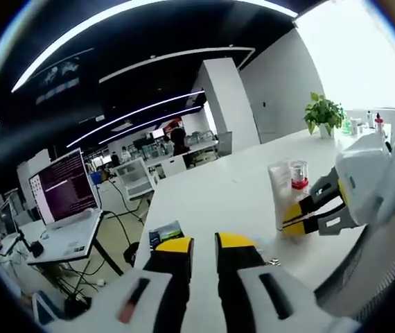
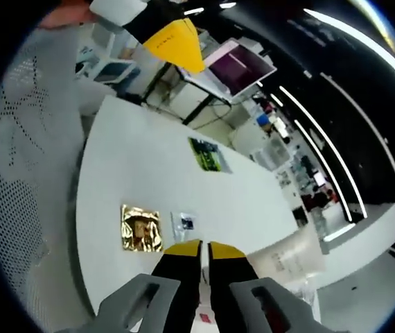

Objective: Arrange the skincare products in the storage area until every visible bottle or jar stands upright without overlapping.

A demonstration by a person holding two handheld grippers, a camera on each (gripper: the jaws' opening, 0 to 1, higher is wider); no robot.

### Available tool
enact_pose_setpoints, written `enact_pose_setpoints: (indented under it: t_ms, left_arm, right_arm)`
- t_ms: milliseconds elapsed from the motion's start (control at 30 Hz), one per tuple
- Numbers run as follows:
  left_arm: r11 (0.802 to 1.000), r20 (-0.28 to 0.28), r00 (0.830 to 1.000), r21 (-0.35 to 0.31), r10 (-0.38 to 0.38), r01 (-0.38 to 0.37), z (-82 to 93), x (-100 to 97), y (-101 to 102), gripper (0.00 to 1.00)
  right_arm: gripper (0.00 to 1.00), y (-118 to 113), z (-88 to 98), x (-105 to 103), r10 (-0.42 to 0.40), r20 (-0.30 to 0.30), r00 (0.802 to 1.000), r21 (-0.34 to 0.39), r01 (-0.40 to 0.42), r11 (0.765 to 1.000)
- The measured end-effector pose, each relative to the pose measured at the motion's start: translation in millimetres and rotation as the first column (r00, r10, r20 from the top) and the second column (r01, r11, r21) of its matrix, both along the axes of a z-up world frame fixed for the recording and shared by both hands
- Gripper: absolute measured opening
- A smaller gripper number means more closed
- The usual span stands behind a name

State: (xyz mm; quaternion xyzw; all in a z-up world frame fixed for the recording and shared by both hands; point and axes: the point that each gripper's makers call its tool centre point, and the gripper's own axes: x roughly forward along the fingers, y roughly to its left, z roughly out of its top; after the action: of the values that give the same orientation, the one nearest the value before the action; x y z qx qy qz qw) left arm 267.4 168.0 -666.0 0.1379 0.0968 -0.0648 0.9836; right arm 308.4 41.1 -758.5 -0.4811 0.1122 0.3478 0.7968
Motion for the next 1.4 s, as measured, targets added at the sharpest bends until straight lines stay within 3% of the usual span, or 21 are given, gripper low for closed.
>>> enact_pose_setpoints:
  t_ms: [100,200,367,567,733,867,1233,1400]
  left_arm:
    - [1.000,-0.012,1.000,-0.008,0.004,-0.004,-2.1,0.1,1,0.13]
    - [1.000,-0.009,1.000,-0.013,-0.001,0.001,-1.6,0.8,0,0.13]
    - [1.000,-0.007,1.000,-0.015,-0.016,0.016,-1.2,0.3,-2,0.13]
    - [0.999,0.001,1.000,-0.031,-0.031,0.031,0.8,-0.5,-6,0.13]
    - [1.000,0.006,1.000,-0.028,-0.007,0.007,0.9,-1.0,1,0.14]
    - [0.999,0.016,1.000,-0.053,-0.002,0.003,3.7,0.0,2,0.14]
    - [0.999,-0.004,1.000,-0.027,-0.018,0.018,-0.6,0.1,-1,0.13]
    - [0.999,-0.007,1.000,-0.027,-0.017,0.017,-1.7,-1.2,1,0.12]
  right_arm:
    - [0.00,3,-1.6,-2,0.009,-0.009,1.000,0.000,-0.009,1.000]
    - [0.00,1,2.7,0,0.014,0.024,1.000,-0.015,-0.014,1.000]
    - [0.00,-1,10.4,4,-0.013,0.011,1.000,0.031,0.013,0.999]
    - [0.00,-5,6.2,4,-0.002,0.038,0.999,-0.020,0.003,1.000]
    - [0.02,1,14.6,2,-0.002,0.024,1.000,0.036,0.001,0.999]
    - [0.02,-1,11.9,3,0.003,0.045,0.999,0.000,-0.003,1.000]
    - [0.00,-5,10.0,6,-0.016,0.053,0.998,-0.028,0.017,0.999]
    - [0.01,-3,6.4,5,-0.022,0.021,1.000,-0.013,0.023,1.000]
